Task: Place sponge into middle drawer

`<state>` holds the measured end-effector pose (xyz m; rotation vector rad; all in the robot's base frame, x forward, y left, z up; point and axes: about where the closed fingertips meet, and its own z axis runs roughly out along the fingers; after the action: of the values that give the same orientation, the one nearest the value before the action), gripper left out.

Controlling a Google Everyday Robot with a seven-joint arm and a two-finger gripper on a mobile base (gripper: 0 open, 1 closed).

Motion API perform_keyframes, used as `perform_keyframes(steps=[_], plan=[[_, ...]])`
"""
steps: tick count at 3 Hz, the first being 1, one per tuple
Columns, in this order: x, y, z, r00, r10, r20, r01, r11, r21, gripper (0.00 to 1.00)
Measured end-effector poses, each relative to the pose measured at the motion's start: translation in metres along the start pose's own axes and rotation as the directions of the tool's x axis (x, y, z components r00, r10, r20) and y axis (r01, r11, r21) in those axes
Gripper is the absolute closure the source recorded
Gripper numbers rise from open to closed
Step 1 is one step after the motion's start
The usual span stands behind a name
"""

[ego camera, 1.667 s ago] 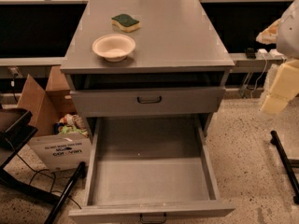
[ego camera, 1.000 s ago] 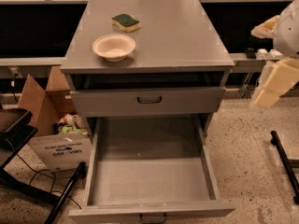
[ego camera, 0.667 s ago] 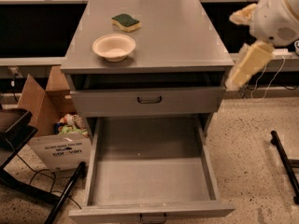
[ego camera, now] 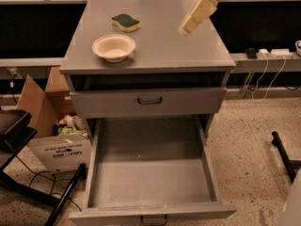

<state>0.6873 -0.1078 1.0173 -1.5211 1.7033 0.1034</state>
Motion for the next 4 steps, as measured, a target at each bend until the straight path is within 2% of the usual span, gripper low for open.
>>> perform_keyframes(steps=[1,2,3,4], plan=[[0.0,0.0,0.0,1.0,0.0,0.0,0.0,1.0,0.0,0.0],[-0.001,-0.014,0.029,0.997,0.042,0.068,-0.046,0.9979,0.046,0.0],[-0.002,-0.045,0.079,0.983,0.078,0.169,-0.092,0.9925,0.08,0.0],[-0.006,-0.068,0.178,0.958,0.124,0.257,-0.136,0.9903,0.028,0.0]])
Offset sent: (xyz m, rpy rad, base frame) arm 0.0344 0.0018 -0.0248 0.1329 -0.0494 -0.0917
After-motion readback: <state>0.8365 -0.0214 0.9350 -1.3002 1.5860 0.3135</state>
